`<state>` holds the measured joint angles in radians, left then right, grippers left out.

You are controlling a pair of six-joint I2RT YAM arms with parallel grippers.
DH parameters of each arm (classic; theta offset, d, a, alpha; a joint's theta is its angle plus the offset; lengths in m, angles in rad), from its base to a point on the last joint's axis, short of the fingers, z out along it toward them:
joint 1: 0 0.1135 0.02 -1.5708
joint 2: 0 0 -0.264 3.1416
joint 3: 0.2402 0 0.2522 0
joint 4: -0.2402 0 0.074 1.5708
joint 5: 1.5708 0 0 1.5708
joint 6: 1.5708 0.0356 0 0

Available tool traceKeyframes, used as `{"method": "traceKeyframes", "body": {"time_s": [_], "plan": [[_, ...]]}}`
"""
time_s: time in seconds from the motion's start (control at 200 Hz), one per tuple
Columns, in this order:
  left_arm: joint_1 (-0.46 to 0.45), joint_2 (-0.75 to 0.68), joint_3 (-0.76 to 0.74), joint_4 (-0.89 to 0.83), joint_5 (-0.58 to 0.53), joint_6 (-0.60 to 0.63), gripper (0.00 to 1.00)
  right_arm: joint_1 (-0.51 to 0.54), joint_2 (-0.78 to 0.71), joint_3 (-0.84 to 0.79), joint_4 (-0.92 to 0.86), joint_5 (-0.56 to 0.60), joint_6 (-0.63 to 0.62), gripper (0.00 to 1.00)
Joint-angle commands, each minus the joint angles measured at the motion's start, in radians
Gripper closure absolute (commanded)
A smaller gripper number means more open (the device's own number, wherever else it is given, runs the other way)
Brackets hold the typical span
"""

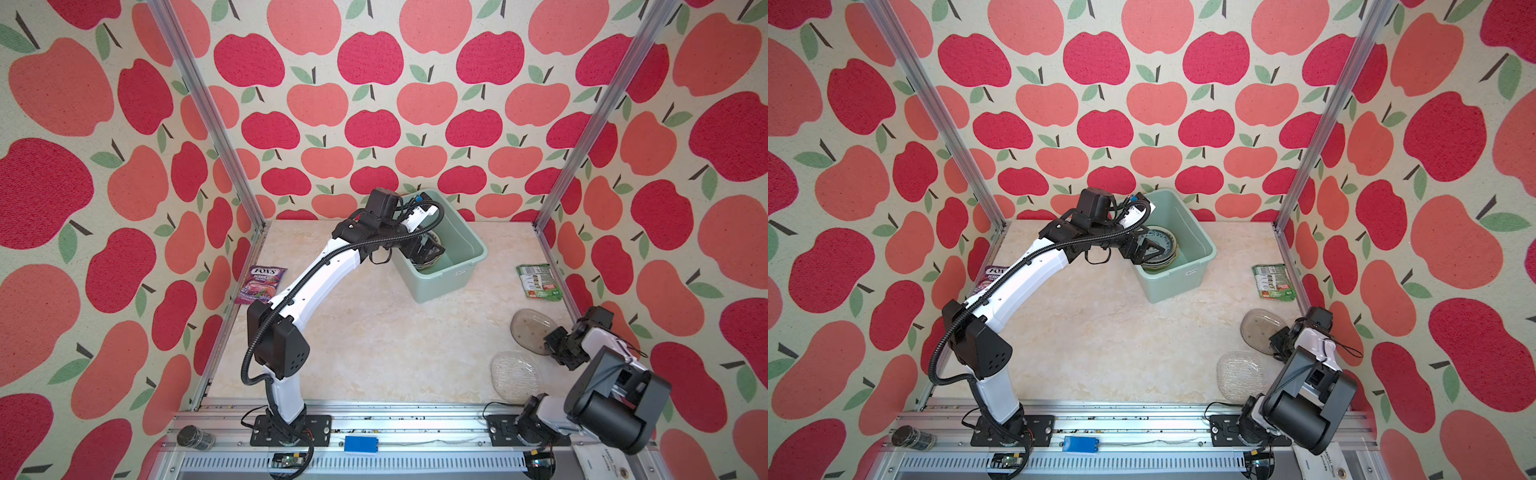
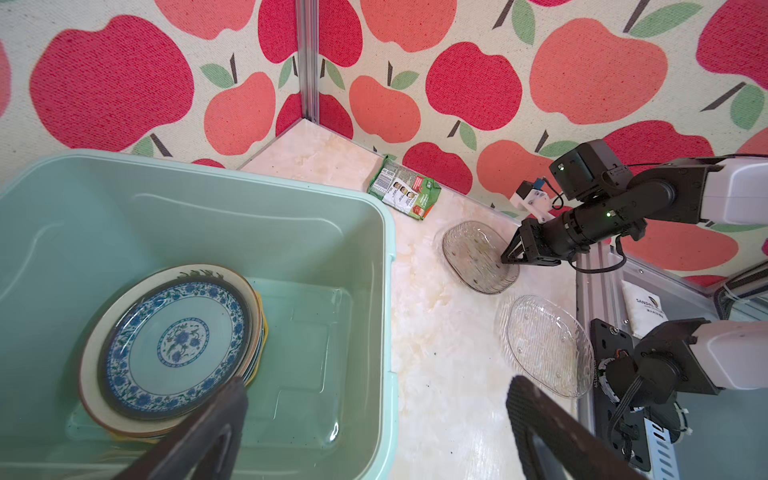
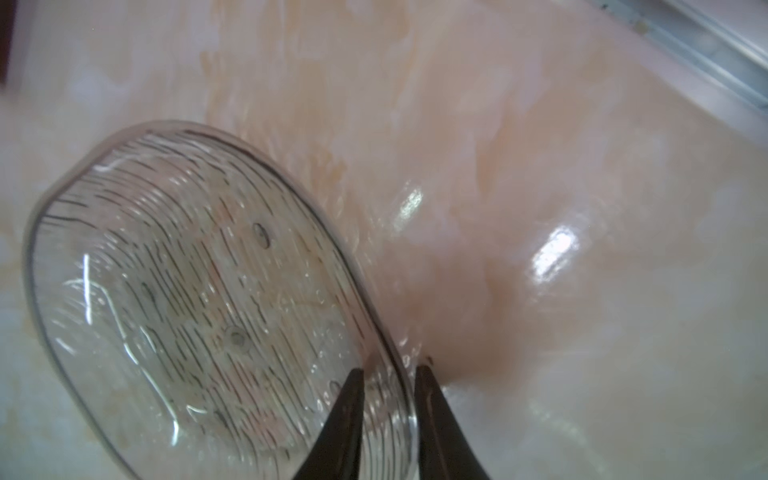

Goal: Place the plates into the plastic bin on the countertop
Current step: 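Pinch the clear glass plate's rim with the right gripper and tilt it up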

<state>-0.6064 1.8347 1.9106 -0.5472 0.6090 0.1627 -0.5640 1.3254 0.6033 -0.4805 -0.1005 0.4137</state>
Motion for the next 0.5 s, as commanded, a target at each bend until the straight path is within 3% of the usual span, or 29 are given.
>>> {"method": "traceKeyframes", "body": {"time_s": [0.0,0.19,0.495], "plan": [[0.0,0.026,0.036,-0.01,-0.011,-0.003,0.01,-0.002,0.012,0.001,0.005,-0.061,-0.002,0.86],[0.006,0.036,0.037,0.012,-0.012,-0.021,0.01,-0.001,-0.036,0.024,-0.029,-0.086,-0.005,1.0],[0.035,0.009,-0.022,0.125,0.0,-0.126,0.01,0.034,-0.175,0.132,-0.14,-0.13,0.021,1.0]]}}
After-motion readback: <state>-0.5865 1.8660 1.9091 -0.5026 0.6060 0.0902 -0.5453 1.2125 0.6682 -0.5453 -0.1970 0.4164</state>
